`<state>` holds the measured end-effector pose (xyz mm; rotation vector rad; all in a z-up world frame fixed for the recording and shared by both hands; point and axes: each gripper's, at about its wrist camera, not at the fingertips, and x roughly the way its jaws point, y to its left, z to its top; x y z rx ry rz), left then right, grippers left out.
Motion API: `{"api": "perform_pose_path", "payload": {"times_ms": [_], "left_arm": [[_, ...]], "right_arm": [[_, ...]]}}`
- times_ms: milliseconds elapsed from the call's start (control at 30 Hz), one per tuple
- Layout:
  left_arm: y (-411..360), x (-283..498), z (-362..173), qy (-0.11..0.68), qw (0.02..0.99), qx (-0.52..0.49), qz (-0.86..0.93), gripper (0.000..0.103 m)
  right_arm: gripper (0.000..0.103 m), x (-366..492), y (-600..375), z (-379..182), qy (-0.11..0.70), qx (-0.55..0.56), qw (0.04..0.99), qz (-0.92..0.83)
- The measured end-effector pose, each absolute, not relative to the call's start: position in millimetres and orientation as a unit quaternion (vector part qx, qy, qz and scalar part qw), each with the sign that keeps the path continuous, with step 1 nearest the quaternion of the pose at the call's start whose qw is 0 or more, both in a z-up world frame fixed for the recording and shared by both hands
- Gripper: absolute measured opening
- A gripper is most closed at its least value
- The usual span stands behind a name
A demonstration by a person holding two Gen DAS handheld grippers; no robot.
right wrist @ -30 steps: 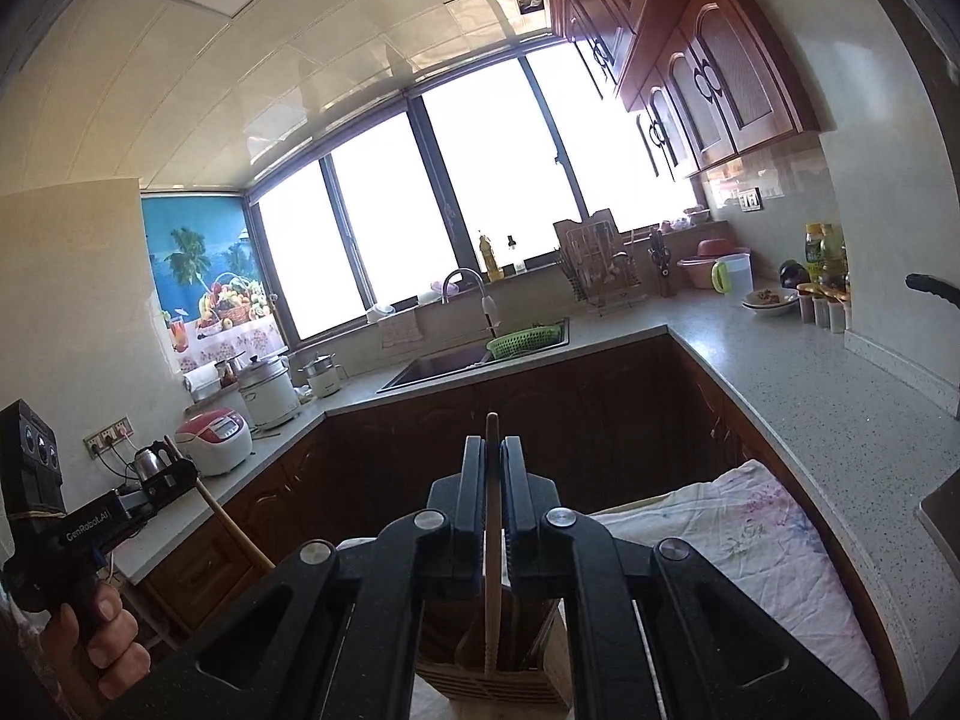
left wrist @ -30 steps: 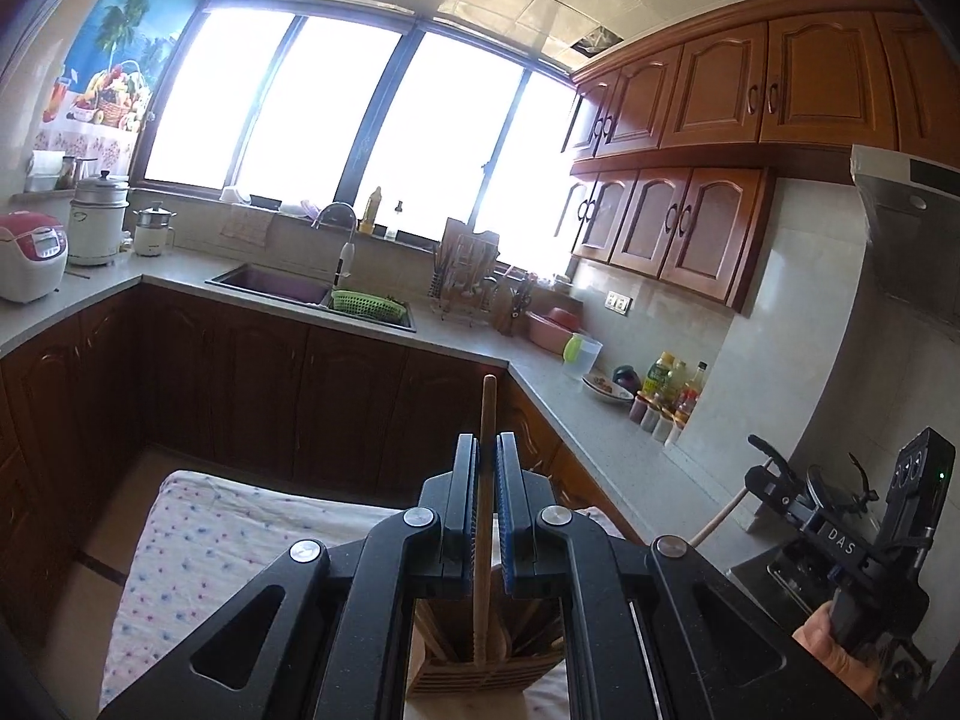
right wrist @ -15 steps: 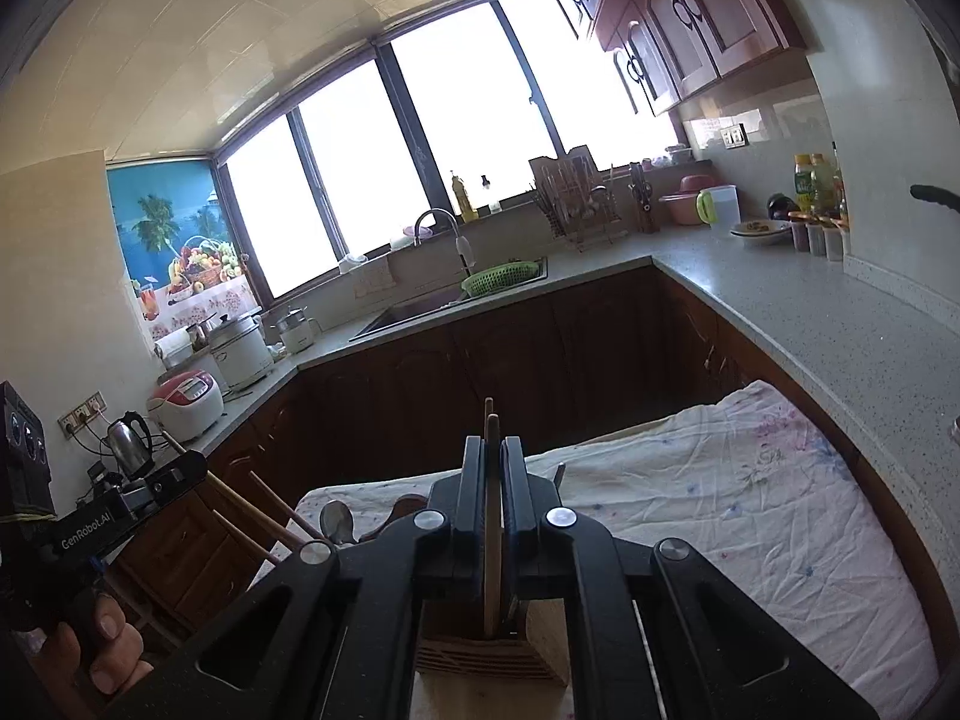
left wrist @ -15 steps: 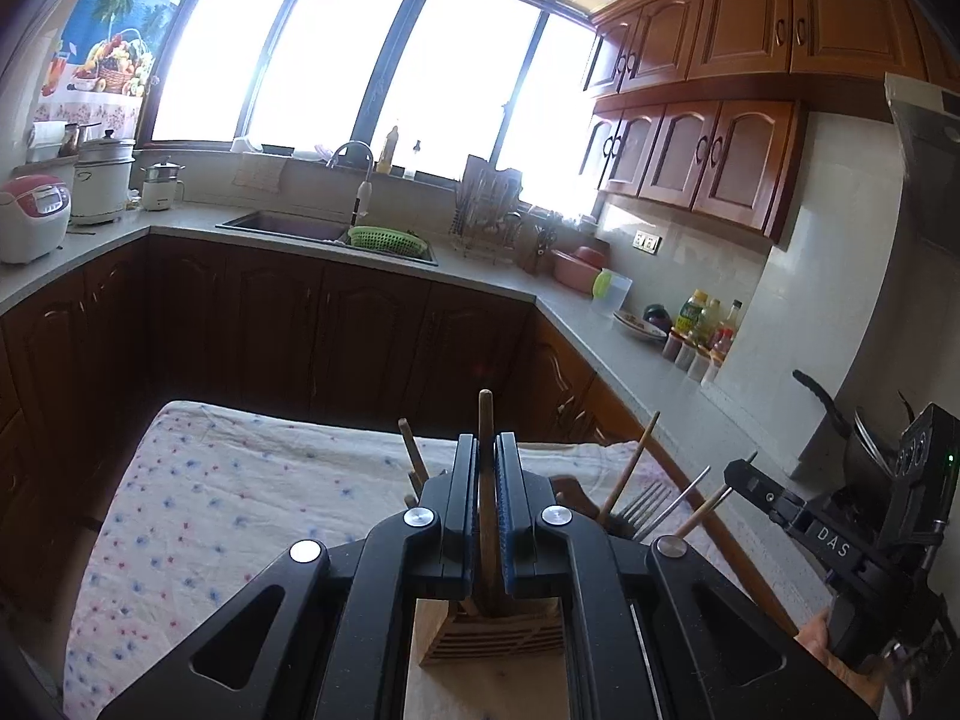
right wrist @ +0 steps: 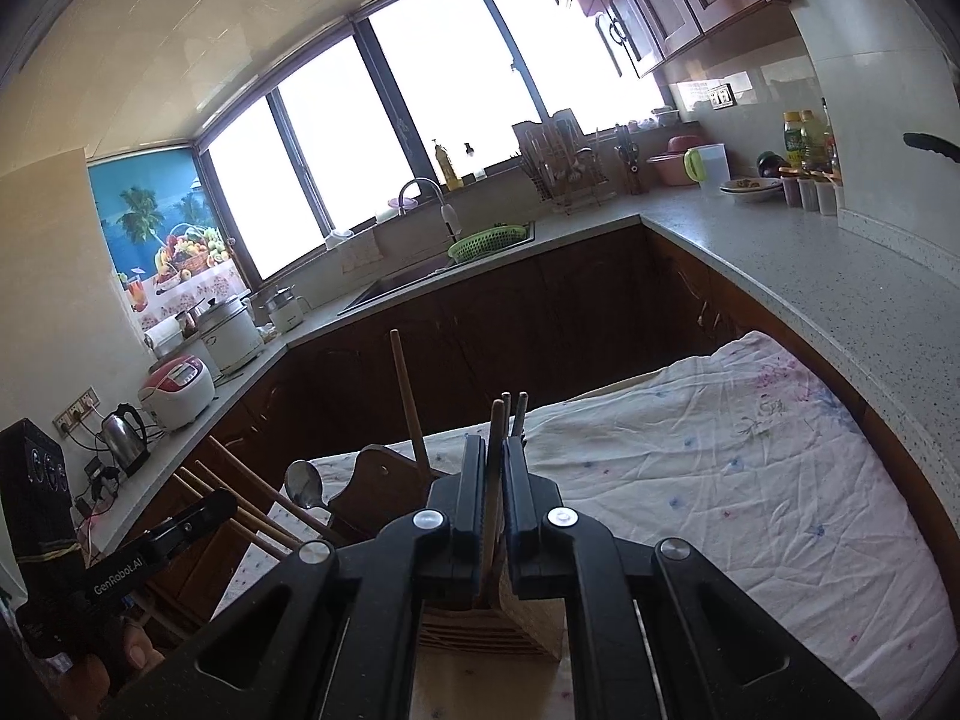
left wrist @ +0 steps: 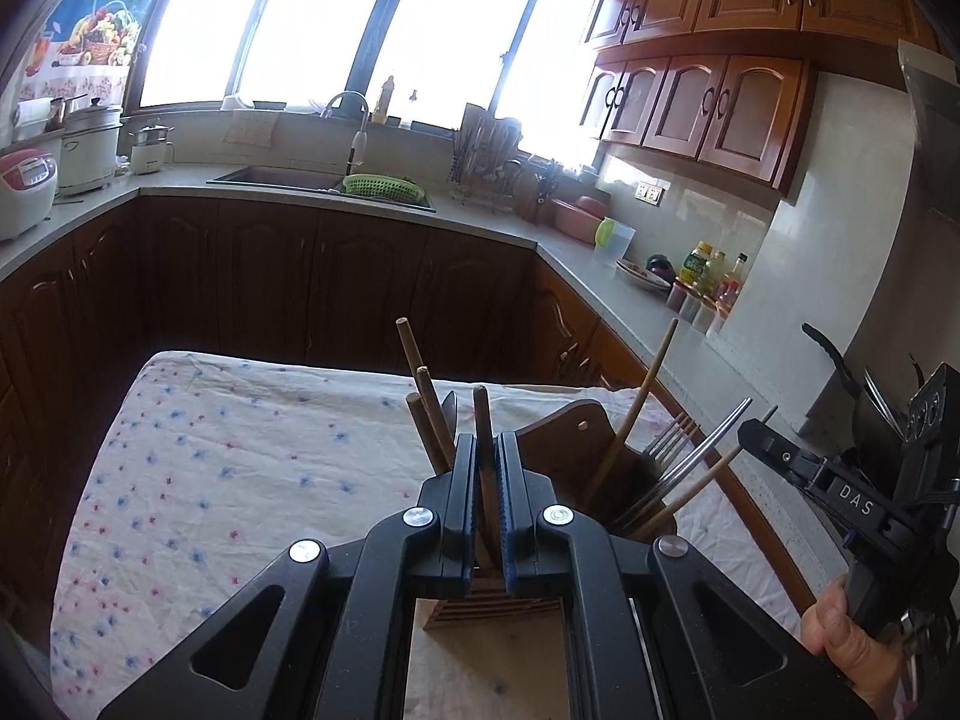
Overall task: Organize utensils
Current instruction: 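Carry both wooden chopsticks upright and lower them into the holder, then open both tools to release the chopsticks and pull back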
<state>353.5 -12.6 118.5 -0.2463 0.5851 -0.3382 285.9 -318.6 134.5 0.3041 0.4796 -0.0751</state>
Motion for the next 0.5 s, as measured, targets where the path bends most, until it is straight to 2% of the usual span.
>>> {"api": "perform_pose_path", "payload": {"times_ms": [233,300,367,467,500], "left_arm": [[-17,355,112,0.293,0.935,-0.114,-0.163,0.005],[-19,354,109,0.300,0.933,-0.111,-0.162,0.006],[-20,354,110,0.310,0.930,-0.113,-0.164,0.008],[-19,344,118,0.304,0.929,-0.119,-0.173,0.022],[-17,338,121,0.299,0.931,-0.119,-0.174,0.031]], "right_arm": [[0.006,287,-323,133,0.238,0.155,0.958,-0.036],[0.010,288,-323,132,0.242,0.157,0.957,-0.034],[0.011,288,-322,130,0.245,0.157,0.956,-0.034],[0.015,287,-320,127,0.251,0.153,0.955,-0.035],[0.027,285,-320,127,0.251,0.155,0.955,-0.035]]}}
